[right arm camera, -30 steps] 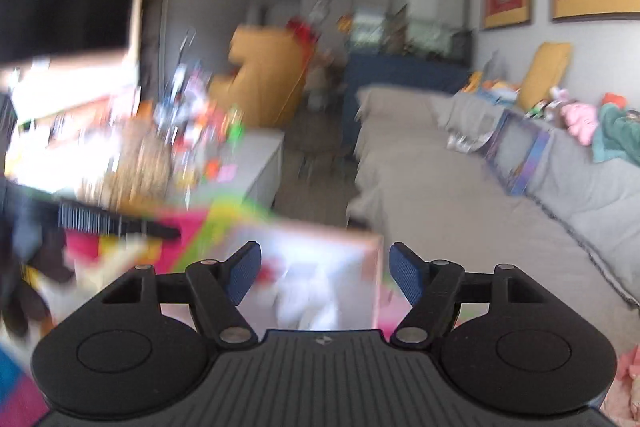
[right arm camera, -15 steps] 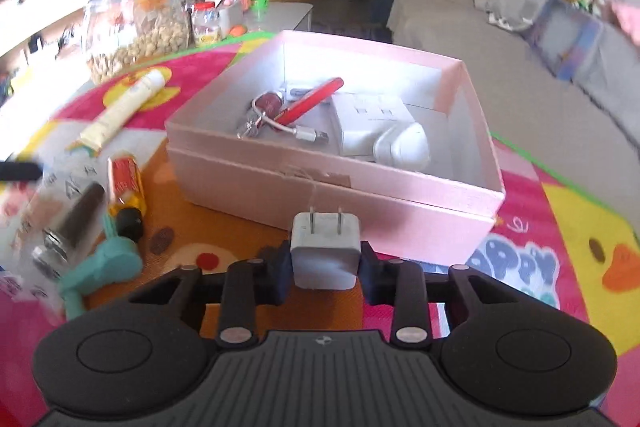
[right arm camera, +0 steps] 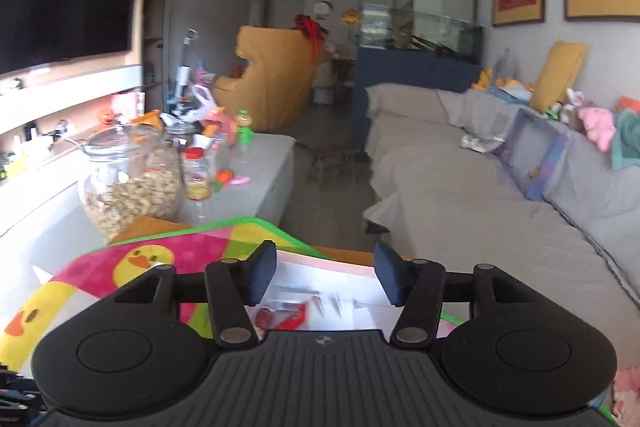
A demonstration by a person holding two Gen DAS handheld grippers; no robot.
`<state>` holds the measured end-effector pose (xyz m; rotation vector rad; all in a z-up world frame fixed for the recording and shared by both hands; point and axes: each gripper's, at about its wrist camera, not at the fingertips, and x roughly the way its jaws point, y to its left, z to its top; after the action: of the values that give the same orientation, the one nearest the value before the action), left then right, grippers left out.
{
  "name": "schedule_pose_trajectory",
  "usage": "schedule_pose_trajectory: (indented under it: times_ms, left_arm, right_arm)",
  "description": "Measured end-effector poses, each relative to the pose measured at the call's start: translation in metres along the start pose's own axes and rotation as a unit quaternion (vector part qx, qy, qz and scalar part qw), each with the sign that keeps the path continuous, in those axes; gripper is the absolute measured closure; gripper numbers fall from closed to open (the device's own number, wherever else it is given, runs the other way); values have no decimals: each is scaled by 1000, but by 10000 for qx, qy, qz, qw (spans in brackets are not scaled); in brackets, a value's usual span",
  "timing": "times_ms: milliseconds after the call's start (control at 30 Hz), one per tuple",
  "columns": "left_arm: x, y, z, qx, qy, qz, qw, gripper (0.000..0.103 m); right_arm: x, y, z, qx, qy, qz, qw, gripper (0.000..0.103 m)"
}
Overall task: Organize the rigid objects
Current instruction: 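Grasp the orange bottle with the right gripper while the left grasps the clear bag with black tube, then set the orange bottle aside on the mat with the right gripper while the left holds the bag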
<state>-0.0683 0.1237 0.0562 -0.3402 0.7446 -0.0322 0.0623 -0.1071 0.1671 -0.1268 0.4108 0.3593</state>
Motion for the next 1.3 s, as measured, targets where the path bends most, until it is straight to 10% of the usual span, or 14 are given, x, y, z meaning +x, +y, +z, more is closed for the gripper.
schedule_pose_trajectory:
  times_ms: [400, 833, 933, 1300]
  left_arm:
    - [44, -38, 0, 556, 187, 263, 9979, 69]
    - [46, -36, 5, 586, 345, 104, 9976, 79]
    - [48, -39, 4, 738, 406, 54, 9964, 76]
    - [39, -30, 1, 784, 467, 143, 9957, 70]
  right_arm:
    - [13, 65, -99, -507, 1295, 1027, 9849, 42]
    - [63, 89, -95, 97, 1623, 1473, 9756, 47]
    - [71, 91, -102, 155, 1891, 1679, 9674, 64]
    - [27, 58, -123, -566, 1819, 1173, 9747, 77]
